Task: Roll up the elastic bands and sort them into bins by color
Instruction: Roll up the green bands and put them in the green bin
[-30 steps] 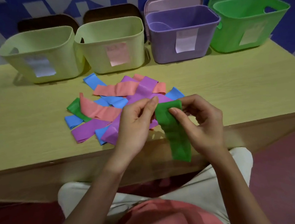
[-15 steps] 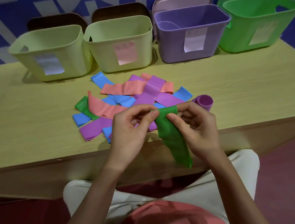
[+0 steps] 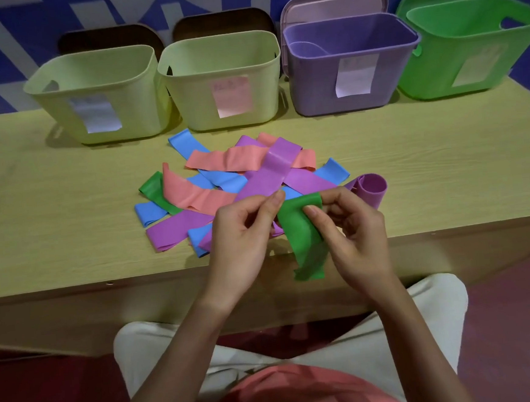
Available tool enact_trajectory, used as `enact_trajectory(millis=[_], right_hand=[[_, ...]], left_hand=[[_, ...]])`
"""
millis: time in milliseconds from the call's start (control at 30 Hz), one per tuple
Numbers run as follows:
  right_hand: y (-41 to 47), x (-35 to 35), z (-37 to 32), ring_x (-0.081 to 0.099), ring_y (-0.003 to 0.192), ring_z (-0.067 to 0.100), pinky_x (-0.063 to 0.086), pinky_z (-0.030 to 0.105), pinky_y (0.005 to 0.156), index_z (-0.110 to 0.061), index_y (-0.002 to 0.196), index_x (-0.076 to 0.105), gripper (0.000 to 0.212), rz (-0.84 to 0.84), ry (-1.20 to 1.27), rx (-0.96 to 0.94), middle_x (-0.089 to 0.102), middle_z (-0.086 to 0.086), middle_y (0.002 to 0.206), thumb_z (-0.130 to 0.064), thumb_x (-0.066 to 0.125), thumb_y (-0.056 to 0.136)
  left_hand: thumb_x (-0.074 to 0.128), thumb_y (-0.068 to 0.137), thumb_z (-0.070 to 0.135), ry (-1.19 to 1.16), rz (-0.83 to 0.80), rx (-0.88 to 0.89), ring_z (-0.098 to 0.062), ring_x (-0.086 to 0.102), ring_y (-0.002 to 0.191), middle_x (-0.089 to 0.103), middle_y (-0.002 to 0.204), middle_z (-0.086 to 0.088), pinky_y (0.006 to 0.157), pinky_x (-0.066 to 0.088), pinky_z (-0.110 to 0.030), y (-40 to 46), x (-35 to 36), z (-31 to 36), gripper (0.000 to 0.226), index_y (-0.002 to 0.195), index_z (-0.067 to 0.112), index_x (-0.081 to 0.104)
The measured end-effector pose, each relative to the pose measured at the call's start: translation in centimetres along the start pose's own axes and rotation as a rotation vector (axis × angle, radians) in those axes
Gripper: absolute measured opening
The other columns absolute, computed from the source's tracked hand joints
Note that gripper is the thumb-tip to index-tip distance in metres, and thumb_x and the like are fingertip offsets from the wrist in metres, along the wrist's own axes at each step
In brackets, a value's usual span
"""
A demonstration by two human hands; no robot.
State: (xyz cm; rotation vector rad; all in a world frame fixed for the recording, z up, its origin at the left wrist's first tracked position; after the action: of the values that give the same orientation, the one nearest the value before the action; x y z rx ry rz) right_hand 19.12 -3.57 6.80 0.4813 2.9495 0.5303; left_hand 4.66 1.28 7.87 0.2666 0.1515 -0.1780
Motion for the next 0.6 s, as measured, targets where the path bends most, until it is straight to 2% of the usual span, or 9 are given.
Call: enact_trajectory(millis=[67, 133, 167, 233, 300, 400, 467, 533, 600], right_hand=[[0.1, -0.1, 0.1, 0.061, 0.069, 0.013, 0.048, 0.026, 0.065, -0.024, 0.085, 0.060, 0.011, -0.003, -0.015, -0.003, 0.066, 0.006, 0.079, -0.013, 0.062, 0.086], [0.2, -0.2, 0.1, 0.061, 0.069, 0.012, 0.049, 0.027, 0.064, -0.022, 0.084, 0.060, 0.010, -0.003, -0.012, -0.002, 0.067, 0.006, 0.079, -0.013, 0.062, 0.087], [0.3, -0.3, 0.1, 0.062, 0.069, 0.009, 0.049, 0.025, 0.064, -0.022, 0.084, 0.060, 0.009, -0.002, -0.008, -0.002, 0.067, 0.004, 0.079, -0.013, 0.062, 0.087], [0.4, -0.3, 0.1, 0.062, 0.068, 0.003, 0.050, 0.018, 0.064, -0.021, 0.083, 0.060, 0.008, 0.002, 0.004, -0.006, 0.068, 0.001, 0.079, -0.013, 0.062, 0.086], [0.4, 0.0, 0.1, 0.062, 0.068, 0.001, 0.049, 0.016, 0.065, -0.021, 0.082, 0.061, 0.009, 0.002, 0.038, -0.002, 0.068, -0.005, 0.076, -0.012, 0.063, 0.085], [0.4, 0.3, 0.4, 0.062, 0.071, 0.003, 0.050, 0.016, 0.070, -0.021, 0.086, 0.061, 0.011, -0.001, 0.106, 0.014, 0.066, -0.009, 0.075, -0.010, 0.063, 0.083], [0.5, 0.0, 0.5, 0.060, 0.071, 0.009, 0.050, 0.020, 0.070, -0.018, 0.092, 0.059, 0.014, 0.011, 0.135, 0.018, 0.063, -0.003, 0.073, -0.009, 0.064, 0.083], [0.5, 0.0, 0.1, 0.058, 0.070, 0.013, 0.049, 0.024, 0.069, -0.016, 0.102, 0.058, 0.020, -0.013, 0.103, -0.021, 0.059, 0.004, 0.072, -0.005, 0.063, 0.085], [0.6, 0.2, -0.4, 0.058, 0.070, 0.011, 0.049, 0.023, 0.070, -0.018, 0.107, 0.060, 0.025, -0.040, 0.049, -0.066, 0.060, 0.002, 0.075, -0.003, 0.061, 0.087]], left_hand=[[0.061, 0.089, 0.033, 0.041, -0.016, 0.034, -0.016, 0.043, 0.056, 0.049, 0.058, -0.014, 0.056, 0.038, -0.029, 0.0, 0.2, -0.1, 0.038, 0.067, 0.002, 0.060], [0.063, 0.086, 0.030, 0.020, -0.020, 0.038, -0.010, 0.055, 0.064, 0.063, 0.068, 0.001, 0.062, 0.046, -0.025, -0.1, 0.2, 0.0, 0.017, 0.079, 0.015, 0.068], [0.065, 0.084, 0.029, 0.024, -0.029, 0.051, -0.009, 0.058, 0.068, 0.066, 0.074, 0.006, 0.066, 0.048, -0.023, -0.1, 0.2, 0.2, 0.010, 0.083, 0.020, 0.068], [0.065, 0.083, 0.031, 0.093, -0.044, 0.113, -0.014, 0.060, 0.072, 0.067, 0.079, 0.008, 0.068, 0.049, -0.025, -0.1, 0.4, 0.7, 0.010, 0.084, 0.022, 0.068], [0.063, 0.084, 0.028, 0.129, -0.017, 0.137, -0.011, 0.061, 0.072, 0.067, 0.077, 0.010, 0.067, 0.049, -0.026, 0.0, 0.2, 0.8, 0.010, 0.084, 0.021, 0.069], [0.061, 0.089, 0.014, 0.066, 0.035, 0.084, 0.004, 0.056, 0.063, 0.062, 0.062, 0.019, 0.062, 0.041, -0.012, 0.3, -0.2, 0.5, 0.012, 0.082, 0.021, 0.068], [0.058, 0.092, 0.010, -0.016, 0.022, 0.031, 0.004, 0.047, 0.053, 0.054, 0.051, 0.016, 0.055, 0.036, -0.009, 0.4, 0.0, 0.0, 0.019, 0.080, 0.022, 0.067], [0.055, 0.092, 0.014, -0.071, 0.006, 0.020, -0.001, 0.039, 0.052, 0.046, 0.052, 0.004, 0.051, 0.033, -0.011, 0.4, 0.1, -0.1, 0.021, 0.075, 0.022, 0.066], [0.054, 0.092, 0.017, -0.085, 0.003, 0.010, -0.004, 0.037, 0.053, 0.041, 0.055, -0.006, 0.051, 0.033, -0.013, 0.3, 0.3, -0.3, 0.026, 0.067, 0.016, 0.063]])
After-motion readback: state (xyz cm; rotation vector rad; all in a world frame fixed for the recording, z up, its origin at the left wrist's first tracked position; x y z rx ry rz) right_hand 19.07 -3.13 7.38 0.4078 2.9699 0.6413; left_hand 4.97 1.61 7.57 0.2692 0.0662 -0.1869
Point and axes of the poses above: each hand's wrist, its own y-axis towards the middle knuckle, its own x-axis out of the palm, z = x × y, the point moved 10 cm from there along y, towards the middle knuckle
